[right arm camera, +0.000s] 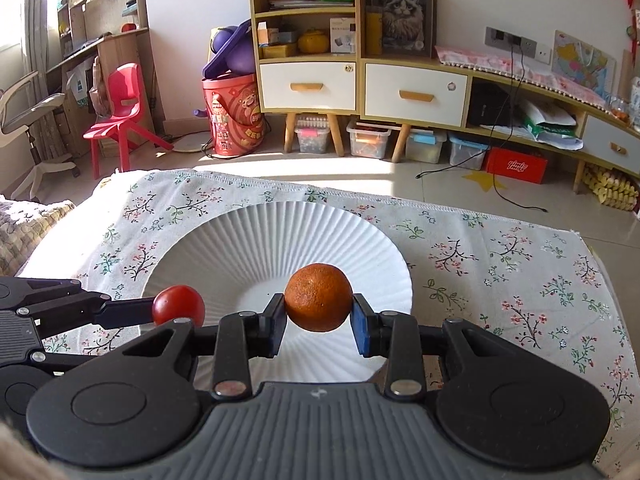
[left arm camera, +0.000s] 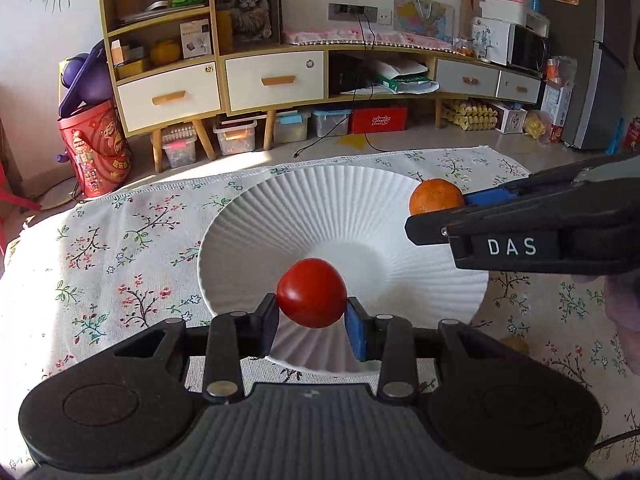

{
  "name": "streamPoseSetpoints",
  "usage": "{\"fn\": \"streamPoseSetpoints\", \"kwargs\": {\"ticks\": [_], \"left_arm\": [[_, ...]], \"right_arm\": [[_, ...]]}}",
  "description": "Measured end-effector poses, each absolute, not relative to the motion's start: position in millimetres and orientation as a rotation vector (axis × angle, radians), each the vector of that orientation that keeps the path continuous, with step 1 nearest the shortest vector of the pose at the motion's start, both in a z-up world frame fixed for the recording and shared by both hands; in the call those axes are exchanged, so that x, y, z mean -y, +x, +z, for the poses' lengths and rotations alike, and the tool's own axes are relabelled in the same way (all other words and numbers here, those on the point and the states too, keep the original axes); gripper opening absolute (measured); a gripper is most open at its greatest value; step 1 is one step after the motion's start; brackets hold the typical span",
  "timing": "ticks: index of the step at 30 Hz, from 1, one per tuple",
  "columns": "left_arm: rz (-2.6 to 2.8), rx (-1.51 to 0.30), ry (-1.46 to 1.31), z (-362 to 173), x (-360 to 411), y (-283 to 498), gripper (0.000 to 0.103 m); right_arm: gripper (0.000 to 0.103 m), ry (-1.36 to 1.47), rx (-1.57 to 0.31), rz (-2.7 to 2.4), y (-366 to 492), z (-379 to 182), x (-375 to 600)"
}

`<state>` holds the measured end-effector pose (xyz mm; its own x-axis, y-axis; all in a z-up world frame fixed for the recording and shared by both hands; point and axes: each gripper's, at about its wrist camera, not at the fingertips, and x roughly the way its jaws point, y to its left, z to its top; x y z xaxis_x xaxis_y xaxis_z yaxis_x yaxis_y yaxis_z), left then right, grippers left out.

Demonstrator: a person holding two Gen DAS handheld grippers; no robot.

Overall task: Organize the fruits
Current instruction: 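Carry the tomato and orange over the white bowl and open both tools, then withdraw both tools from the bowl back toward the loose fruits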

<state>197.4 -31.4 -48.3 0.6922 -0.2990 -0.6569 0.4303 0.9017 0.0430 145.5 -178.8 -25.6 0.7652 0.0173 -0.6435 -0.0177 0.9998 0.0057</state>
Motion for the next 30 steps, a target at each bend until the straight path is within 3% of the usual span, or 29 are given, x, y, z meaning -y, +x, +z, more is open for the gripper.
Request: {"fn": "streamPoseSetpoints", "kwargs": {"ticks": [22,26,30], "left_arm": [[-0.416,-0.71,0.25,-53,37,215,0.023],[-0.413,-0.715,0.235,-50,34,214,0.038],[-0.406,-0.713,0.23,-46,33,210,0.046]], "right_arm": [[0.033,-0.027,-0.763,0.021,160,-38,181],[0.045,-0.023,-0.748,0.022,158,-35,183],[0.05,-0.017,-0.736,0.02,153,-31,184]]}}
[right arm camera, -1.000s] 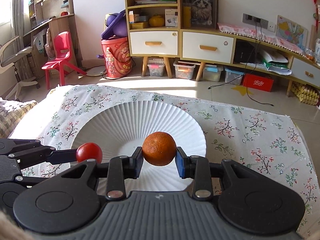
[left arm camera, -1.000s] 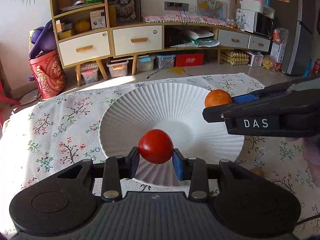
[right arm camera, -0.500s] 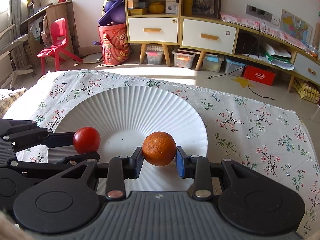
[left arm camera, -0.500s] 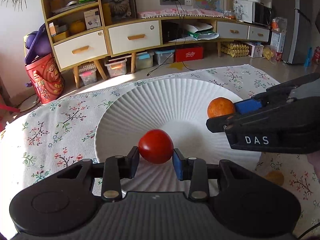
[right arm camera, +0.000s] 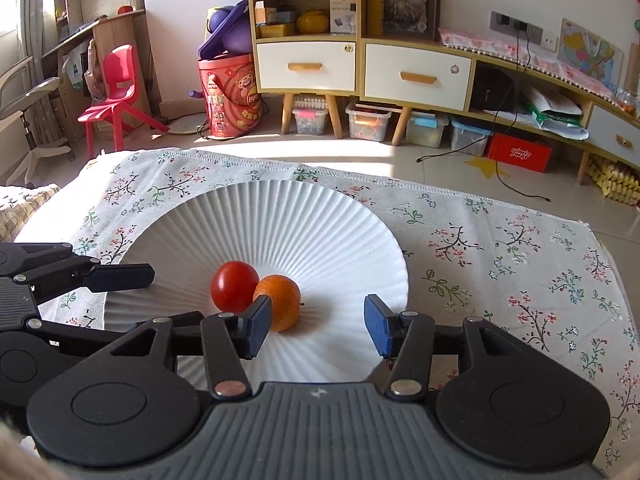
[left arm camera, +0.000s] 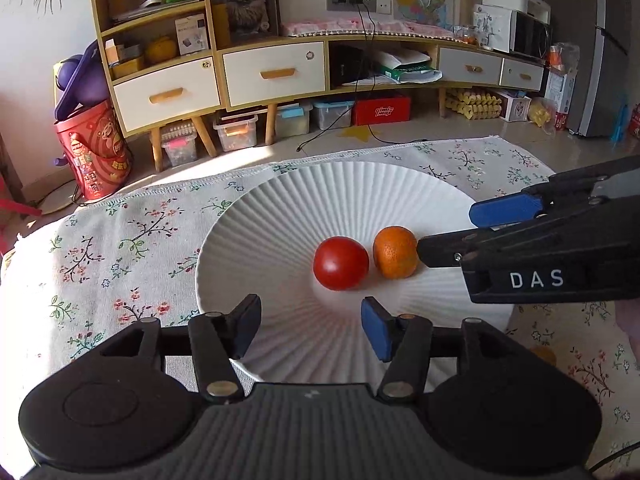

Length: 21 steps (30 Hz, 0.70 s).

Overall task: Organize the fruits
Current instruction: 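Withdraw both tools from the bowl back toward the loose fruits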

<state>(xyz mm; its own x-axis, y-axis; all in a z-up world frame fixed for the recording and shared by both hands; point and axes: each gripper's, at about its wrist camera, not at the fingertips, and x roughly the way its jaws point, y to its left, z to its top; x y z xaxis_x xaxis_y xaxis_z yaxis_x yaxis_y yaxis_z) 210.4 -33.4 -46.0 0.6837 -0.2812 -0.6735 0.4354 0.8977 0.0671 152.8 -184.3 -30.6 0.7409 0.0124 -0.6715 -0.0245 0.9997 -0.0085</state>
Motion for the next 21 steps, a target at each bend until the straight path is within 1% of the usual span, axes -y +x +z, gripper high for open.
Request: {"fn": "streamPoseSetpoints", "kwargs": {"ticks": [1,6,13,15,19,21], "left_arm": [[-0.408,-0.709,0.229,-44,33,209,0.047],[-0.421,-0.716,0.223,-36,31,199,0.062],[-0.42,-0.711,0.22,-28,24,180,0.074],[-0.423,-0.715,0.214,-27,22,175,0.079],[-0.418,-0.712,0.206,-24,18,163,0.085],[-0.415,-0.713,0.198,-24,16,156,0.09]], "right_arm": [[0.054,-0.019,-0.73,0.021,151,-29,184],[0.063,-0.03,-0.709,0.025,141,-22,185],[0.072,-0.024,-0.69,0.004,126,-12,189],[0.074,-0.025,-0.687,-0.009,122,-11,191],[0.081,-0.037,-0.676,-0.025,111,-9,190],[0.082,-0.041,-0.677,-0.031,107,-9,189]]}}
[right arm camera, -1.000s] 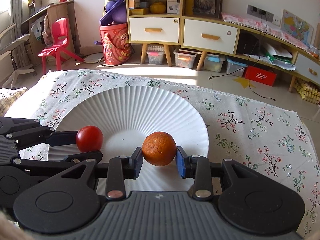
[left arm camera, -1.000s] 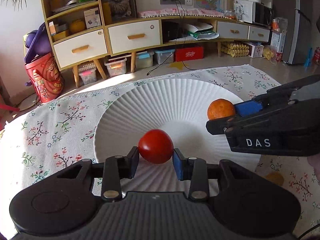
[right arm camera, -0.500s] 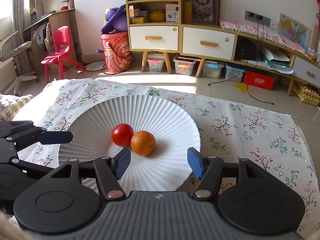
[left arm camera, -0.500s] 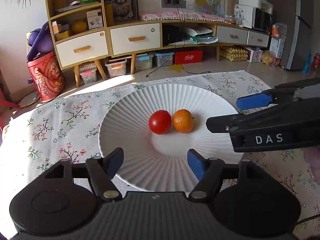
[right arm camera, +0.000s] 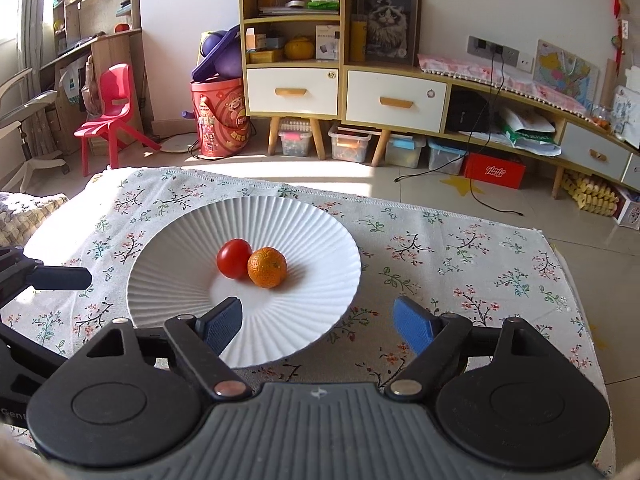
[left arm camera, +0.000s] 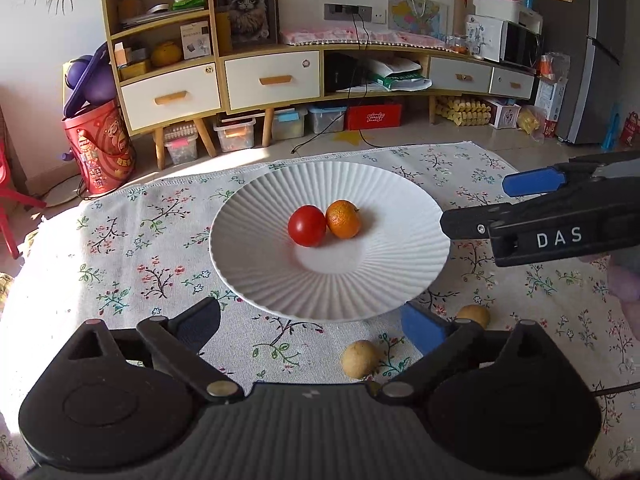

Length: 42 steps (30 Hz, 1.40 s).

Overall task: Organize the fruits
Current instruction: 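Withdraw both tools from the bowl back toward the loose fruits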

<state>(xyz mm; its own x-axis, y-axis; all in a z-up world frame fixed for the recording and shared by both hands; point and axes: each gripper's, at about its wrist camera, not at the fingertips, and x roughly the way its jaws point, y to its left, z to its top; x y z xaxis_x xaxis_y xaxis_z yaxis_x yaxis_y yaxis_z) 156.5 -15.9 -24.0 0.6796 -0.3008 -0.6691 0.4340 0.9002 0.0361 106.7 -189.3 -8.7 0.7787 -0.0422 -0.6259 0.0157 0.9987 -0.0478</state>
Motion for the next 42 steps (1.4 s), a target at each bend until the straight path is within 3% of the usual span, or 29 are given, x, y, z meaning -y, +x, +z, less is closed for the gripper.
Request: {"fn": "streamPoseSetpoints", "kwargs": {"ticks": [16,42], "left_arm": [[-0.387,-0.737,0.109,-28,-7,116,0.092],[-0.366,-0.751,0.141,-50,-39,67,0.092]], "right_arm": [[0.099,-0.012,-0.691,-0.067,70,-16,183],[0.102,-0.058,-0.703,-0.029,19,-36,165]]}}
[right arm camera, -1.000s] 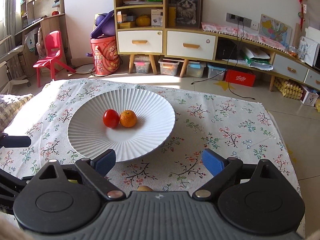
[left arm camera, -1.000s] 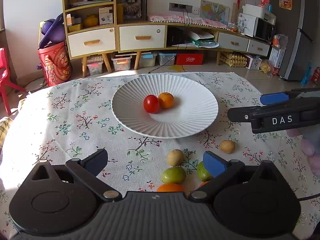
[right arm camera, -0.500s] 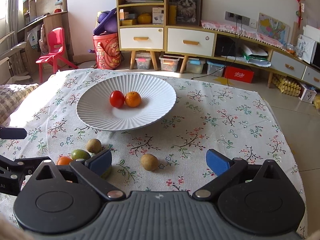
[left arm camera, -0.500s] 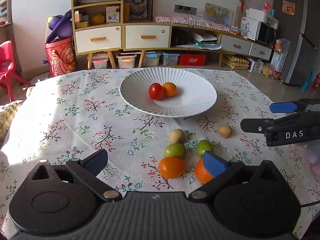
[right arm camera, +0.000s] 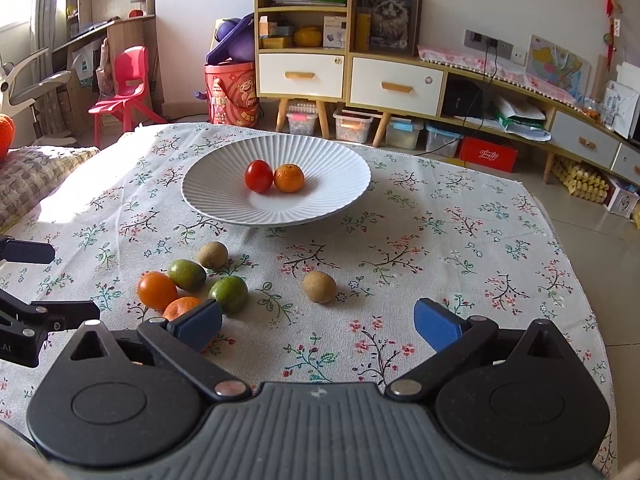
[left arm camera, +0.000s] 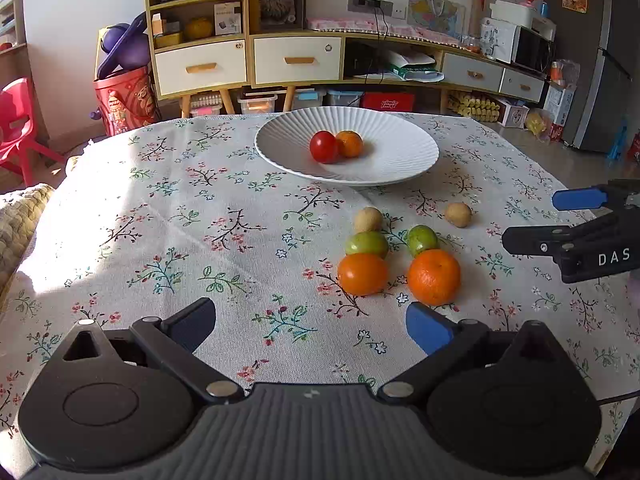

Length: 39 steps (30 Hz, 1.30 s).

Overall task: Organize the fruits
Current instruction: 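Withdraw both tools from the bowl back toward the loose fruits, then grasp a large orange with the right tool while the left tool grasps another orange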

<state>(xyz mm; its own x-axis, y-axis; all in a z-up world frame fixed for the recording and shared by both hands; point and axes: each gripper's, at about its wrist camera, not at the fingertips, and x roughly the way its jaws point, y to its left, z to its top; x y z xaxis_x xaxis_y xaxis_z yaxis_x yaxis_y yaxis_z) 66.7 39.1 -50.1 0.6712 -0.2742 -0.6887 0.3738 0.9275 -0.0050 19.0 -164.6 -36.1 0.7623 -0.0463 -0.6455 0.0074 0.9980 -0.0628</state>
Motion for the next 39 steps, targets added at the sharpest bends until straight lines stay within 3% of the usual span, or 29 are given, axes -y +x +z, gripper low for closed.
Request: {"fn": "streamPoseSetpoints", "kwargs": {"ticks": [14,20,33,34,39], "left_arm": [[-0.316,-0.758,0.158,-68,-48,77,0.092],[-0.301,-0.766,0.171,-71,-50,79,0.092],[-0.294,-0.77,0.176,-73,-51,81,0.092],[-0.298,-0.767,0.179,-73,-50,81,0.092],[-0.322,-0.754,0.185,-74,-40,82,0.091]], "right_arm": [[0.102,-0.083,-0.728,0.043,8,-64,142],[0.095,-0.114,-0.71,0.09,9,-68,127],[0.048,-0.141,-0.691,0.169,23,-69,107],[0.038,-0.136,-0.693,0.181,23,-68,108],[0.037,-0.097,-0.705,0.18,23,-64,115]]}}
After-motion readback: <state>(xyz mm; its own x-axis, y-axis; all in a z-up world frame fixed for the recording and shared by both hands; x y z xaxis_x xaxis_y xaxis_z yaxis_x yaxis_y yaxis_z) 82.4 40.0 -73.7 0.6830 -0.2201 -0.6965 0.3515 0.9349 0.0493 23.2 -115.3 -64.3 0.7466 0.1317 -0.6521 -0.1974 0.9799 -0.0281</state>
